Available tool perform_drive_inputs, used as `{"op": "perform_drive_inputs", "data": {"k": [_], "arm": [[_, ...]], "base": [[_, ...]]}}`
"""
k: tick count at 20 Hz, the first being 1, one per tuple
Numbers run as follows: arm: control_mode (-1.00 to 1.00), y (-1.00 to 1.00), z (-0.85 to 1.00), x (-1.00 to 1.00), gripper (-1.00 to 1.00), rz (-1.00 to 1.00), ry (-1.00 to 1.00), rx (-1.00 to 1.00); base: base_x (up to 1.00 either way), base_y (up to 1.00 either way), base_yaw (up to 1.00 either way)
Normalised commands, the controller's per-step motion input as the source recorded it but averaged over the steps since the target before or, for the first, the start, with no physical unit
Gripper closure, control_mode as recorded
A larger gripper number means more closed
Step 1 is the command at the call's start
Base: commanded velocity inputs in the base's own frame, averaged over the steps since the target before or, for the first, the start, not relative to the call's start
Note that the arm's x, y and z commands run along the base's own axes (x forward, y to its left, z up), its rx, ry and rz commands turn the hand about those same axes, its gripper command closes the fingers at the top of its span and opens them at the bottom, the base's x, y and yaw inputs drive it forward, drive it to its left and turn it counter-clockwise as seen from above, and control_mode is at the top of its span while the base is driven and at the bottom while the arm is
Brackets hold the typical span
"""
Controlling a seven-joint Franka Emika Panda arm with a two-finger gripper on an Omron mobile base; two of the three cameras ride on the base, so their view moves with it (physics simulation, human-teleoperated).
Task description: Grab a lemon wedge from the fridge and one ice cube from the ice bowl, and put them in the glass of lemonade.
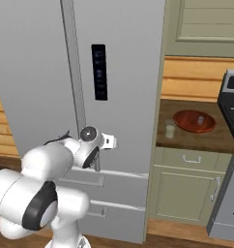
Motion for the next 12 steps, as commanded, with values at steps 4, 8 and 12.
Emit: {"op": "perform_drive_inputs", "data": {"k": [4, 8, 12], "arm": [[-1.0, -1.0, 0.0, -0.4, 1.0, -0.15, 0.0, 0.03], [-1.0, -1.0, 0.0, -0.69, 1.0, -0.17, 0.0, 0.1], [-1.0, -1.0, 0.0, -0.66, 1.0, -0.2, 0.0, 0.11]], "base": [[0.0, 0.0, 0.0], [0.0, 0.0, 0.0], [0.0, 0.0, 0.0]]}}
